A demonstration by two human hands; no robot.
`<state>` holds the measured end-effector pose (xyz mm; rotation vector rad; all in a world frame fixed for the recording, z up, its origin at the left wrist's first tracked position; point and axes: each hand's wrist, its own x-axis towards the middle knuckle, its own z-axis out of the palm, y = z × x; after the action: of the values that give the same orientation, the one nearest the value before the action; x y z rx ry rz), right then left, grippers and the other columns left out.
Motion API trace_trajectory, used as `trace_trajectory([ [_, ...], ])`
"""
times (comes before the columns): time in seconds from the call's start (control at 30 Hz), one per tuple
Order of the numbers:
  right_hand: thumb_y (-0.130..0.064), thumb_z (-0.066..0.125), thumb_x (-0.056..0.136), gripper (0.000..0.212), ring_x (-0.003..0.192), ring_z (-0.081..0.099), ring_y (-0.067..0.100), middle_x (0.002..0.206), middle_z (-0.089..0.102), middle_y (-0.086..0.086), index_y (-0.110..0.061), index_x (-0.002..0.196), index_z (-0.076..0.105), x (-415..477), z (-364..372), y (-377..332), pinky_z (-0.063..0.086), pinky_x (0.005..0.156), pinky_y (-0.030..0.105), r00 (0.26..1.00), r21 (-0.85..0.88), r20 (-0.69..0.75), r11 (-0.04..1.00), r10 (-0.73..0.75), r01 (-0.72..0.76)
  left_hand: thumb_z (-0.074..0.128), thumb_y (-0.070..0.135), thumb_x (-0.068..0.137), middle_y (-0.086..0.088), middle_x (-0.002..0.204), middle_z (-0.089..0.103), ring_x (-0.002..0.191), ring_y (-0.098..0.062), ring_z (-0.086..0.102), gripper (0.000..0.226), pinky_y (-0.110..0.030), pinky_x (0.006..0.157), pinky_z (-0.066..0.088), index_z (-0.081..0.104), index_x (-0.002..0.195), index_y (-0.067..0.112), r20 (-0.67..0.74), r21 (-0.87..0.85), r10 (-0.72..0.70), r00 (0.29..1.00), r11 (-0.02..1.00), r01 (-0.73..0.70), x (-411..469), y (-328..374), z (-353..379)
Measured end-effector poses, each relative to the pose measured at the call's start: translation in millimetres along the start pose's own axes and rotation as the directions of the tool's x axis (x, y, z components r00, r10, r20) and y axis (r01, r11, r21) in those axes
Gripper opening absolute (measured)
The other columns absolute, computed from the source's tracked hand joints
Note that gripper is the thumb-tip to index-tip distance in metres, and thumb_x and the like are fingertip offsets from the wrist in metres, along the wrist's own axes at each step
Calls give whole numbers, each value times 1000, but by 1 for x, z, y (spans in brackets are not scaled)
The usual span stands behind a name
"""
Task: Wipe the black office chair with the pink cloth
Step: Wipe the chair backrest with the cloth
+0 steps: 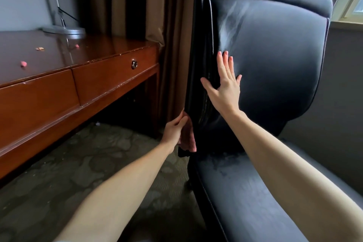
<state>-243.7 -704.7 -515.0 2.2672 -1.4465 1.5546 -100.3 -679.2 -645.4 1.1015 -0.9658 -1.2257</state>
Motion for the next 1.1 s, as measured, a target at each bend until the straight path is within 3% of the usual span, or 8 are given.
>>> trace_trajectory([
  [0.07, -40, 57, 94, 75, 150, -2, 8, 163, 7, -11, -32, 155, 14, 1, -3, 0, -2, 116, 58, 1000, 12, 18, 1000, 6, -6, 58, 27, 100, 5, 114, 71, 113, -18, 65, 37, -42, 100, 52, 58, 136, 32, -14, -33, -9, 1000, 999, 9, -1, 4, 4],
  [0.2, -48, 28, 103, 54, 148, -7, 0, 163, 3, -17, -38, 154, 12, 2, -10, 2, -6, 119, 57, 994, 94, 102, 995, 36, -46, 58, 27, 100, 3, 132, 64, 122, -11, 59, 33, -33, 111, 42, 59, 133, 28, -48, -51, 96, 994, 994, -99, 0, 24, 14],
  [0.33, -55, 16, 99, 57, 147, -8, -2, 162, 1, -18, -40, 153, 12, 3, -18, 5, -8, 120, 53, 988, 100, 154, 994, 30, -46, 55, 21, 102, 2, 136, 61, 110, 1, 60, 40, -14, 92, 47, 52, 141, 16, -26, -58, 230, 973, 971, -231, 13, 73, 30],
  [0.57, -40, 19, 107, 47, 147, -9, -1, 162, 2, -18, -38, 153, 14, 5, -24, 7, -8, 120, 54, 981, 124, 193, 991, 18, -43, 59, 27, 99, -3, 133, 63, 117, -3, 57, 41, -5, 90, 42, 56, 138, 14, -64, 74, 402, 914, 915, -397, 38, 156, 51],
  [0.8, -41, 29, 105, 51, 146, -10, -2, 162, 3, -16, -36, 154, 14, 4, -16, 8, -6, 120, 55, 985, 93, 172, 995, 11, -27, 59, 22, 100, 1, 130, 63, 114, 0, 57, 44, -7, 89, 43, 51, 143, 15, -36, 85, 405, 914, 912, -401, 33, 132, 42],
  [1.0, -45, 37, 102, 58, 148, -9, 0, 162, 4, -15, -35, 154, 14, -2, -11, 5, -6, 120, 55, 992, 71, 122, 997, -25, 17, 56, 22, 101, 4, 133, 63, 122, -4, 59, 44, -22, 105, 44, 48, 145, 19, 25, 31, 348, 937, 937, -348, 17, 83, 25],
  [1.1, -46, 38, 101, 60, 147, -9, 0, 162, 4, -15, -35, 154, 13, -4, -11, 2, -5, 120, 56, 992, 79, 121, 997, -30, 21, 53, 20, 102, 6, 132, 64, 122, -3, 58, 43, -19, 103, 45, 49, 145, 19, 31, 19, 332, 943, 943, -333, 8, 64, 19],
])
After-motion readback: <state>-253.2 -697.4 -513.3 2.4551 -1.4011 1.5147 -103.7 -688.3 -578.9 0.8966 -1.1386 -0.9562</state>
